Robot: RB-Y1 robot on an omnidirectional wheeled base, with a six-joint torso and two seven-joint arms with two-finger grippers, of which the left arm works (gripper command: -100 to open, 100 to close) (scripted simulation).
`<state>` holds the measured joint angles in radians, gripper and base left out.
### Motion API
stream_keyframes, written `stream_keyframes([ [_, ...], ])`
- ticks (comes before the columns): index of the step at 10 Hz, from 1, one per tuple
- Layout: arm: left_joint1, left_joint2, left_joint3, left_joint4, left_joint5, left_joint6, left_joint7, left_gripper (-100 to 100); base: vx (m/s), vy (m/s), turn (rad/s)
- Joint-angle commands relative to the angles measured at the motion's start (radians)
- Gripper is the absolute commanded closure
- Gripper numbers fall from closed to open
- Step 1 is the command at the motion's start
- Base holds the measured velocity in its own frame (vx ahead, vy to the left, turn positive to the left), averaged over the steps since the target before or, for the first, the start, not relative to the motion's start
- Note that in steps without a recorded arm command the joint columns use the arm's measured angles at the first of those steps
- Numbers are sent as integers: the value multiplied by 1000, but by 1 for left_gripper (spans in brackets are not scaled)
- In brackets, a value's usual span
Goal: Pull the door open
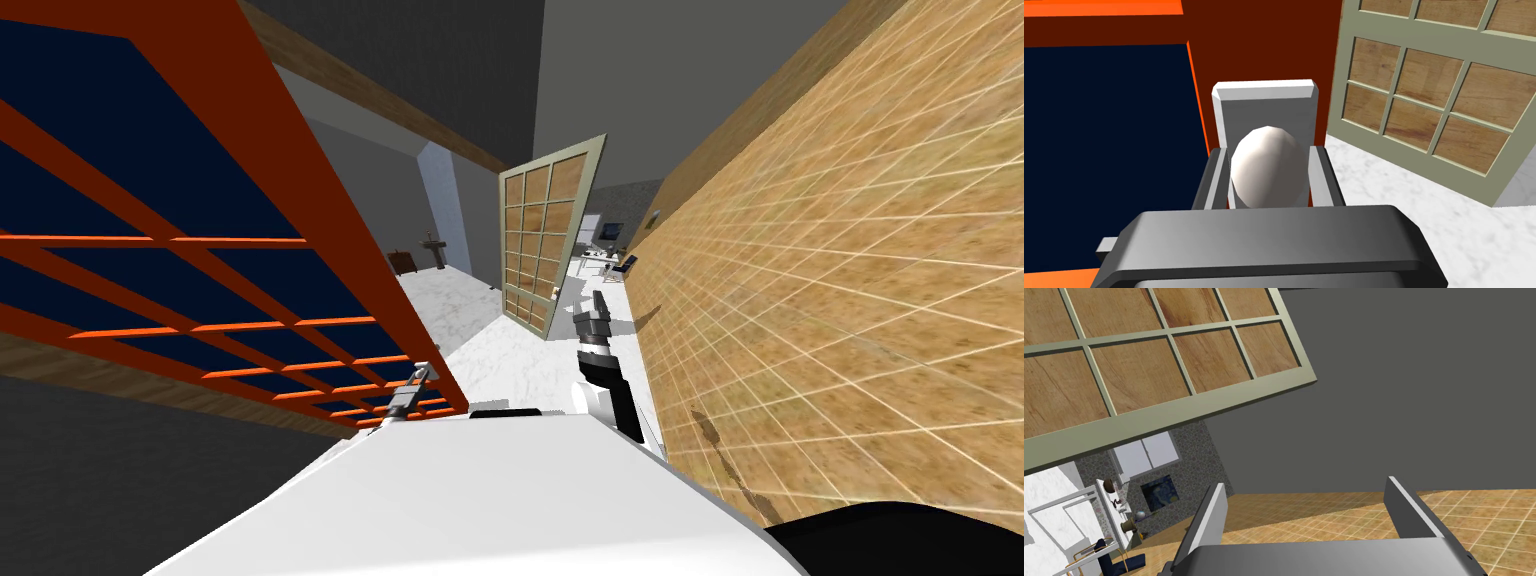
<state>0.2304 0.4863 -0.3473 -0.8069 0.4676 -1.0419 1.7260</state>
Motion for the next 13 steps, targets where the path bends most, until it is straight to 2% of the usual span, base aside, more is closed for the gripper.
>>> stream_keyframes([
  [1,3,7,-12,12,-7,-22,13,100,-204,34,-125],
  [7,20,38,-44,35,-28,-81,55,100,-194,48,-112],
  [8,17,36,-41,32,-26,-76,51,100,-86,23,-24],
  [9,20,40,-50,44,-31,-90,60,100,-132,34,-144],
  [13,21,50,-62,67,-37,-122,78,100,-178,46,-132],
])
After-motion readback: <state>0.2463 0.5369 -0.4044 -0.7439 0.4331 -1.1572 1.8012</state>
